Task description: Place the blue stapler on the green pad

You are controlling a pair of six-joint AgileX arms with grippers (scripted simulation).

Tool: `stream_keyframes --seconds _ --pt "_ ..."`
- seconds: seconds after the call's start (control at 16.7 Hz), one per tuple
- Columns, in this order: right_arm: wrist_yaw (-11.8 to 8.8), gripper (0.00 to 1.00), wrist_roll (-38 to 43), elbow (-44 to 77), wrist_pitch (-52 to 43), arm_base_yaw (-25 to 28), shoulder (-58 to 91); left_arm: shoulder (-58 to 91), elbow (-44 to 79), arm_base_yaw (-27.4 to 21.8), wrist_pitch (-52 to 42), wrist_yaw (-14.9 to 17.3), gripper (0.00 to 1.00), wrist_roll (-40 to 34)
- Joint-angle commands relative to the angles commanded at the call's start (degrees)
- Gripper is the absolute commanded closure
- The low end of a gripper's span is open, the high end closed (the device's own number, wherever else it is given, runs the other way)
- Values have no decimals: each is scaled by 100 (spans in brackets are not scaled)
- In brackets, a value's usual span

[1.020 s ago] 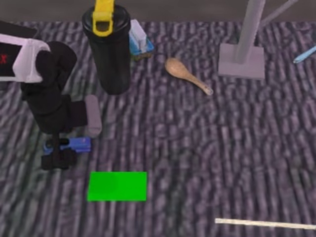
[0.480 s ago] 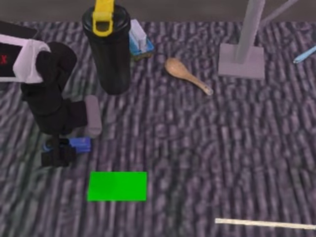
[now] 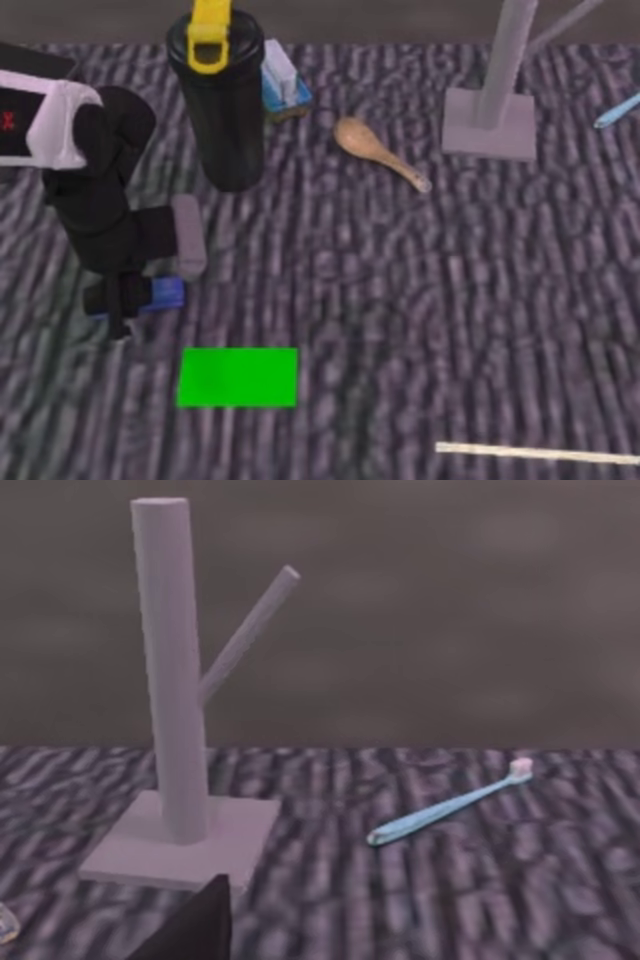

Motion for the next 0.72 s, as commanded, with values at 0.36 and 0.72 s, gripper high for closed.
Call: stream_keyframes --seconds 0.36,0.72 --pt "0 0 0 0 0 0 0 0 0 0 0 0 100 0" --pt "0 0 0 0 0 0 0 -103 188 29 -270 17 100 -22"
